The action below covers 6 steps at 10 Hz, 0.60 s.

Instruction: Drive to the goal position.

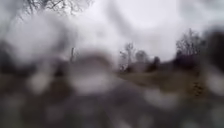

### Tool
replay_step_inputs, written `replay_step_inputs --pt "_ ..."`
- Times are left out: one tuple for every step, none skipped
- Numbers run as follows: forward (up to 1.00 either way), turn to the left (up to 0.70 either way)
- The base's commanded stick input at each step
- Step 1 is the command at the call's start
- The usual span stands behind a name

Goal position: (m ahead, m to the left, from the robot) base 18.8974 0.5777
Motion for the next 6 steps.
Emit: replay_step_inputs --pt "0.70 0.00" --pt "0.70 0.00" --pt "0.70 0.00" --pt "0.70 0.25" --pt "0.70 0.35" --pt "0.70 0.35"
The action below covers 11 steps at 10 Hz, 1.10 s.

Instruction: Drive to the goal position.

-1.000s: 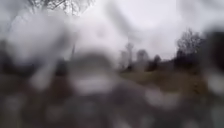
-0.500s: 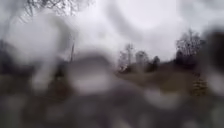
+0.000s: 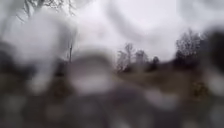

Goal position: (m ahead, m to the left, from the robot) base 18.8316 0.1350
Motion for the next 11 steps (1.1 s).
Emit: replay_step_inputs --pt "0.70 0.35" --pt "0.70 0.00" --pt "0.70 0.00" --pt "0.70 0.00" --pt "0.70 0.00" --pt "0.70 0.00" --pt "0.70 0.00" --pt "0.70 0.00" --pt "0.70 0.00" --pt "0.70 0.00" --pt "0.70 0.00"
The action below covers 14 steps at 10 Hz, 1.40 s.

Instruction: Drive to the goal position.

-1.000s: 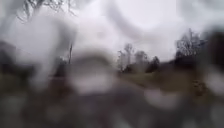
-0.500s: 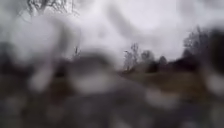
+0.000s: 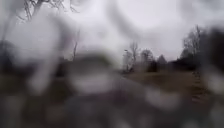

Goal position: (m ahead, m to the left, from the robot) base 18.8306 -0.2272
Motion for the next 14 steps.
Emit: replay_step_inputs --pt "0.70 0.00" --pt "0.75 0.00" --pt "0.85 0.00" --pt "0.85 0.00" --pt "0.85 0.00" --pt "0.85 0.00" --pt "0.85 0.00" --pt "0.85 0.00" --pt "0.85 0.34" --pt "0.85 0.34" --pt "0.85 0.21" --pt "0.85 0.00" --pt "0.85 0.00" --pt "0.85 0.00"
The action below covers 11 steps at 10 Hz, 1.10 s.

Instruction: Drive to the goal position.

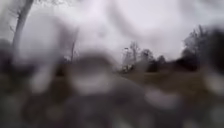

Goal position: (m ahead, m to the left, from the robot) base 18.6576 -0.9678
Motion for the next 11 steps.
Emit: replay_step_inputs --pt "0.85 0.00" --pt "0.85 0.00" --pt "0.85 0.00" --pt "0.85 0.00" --pt "0.85 0.00" --pt "0.85 0.00" --pt "0.85 0.00" --pt "0.85 0.00" --pt "0.85 0.00" --pt "0.85 0.00" --pt "0.85 0.00"
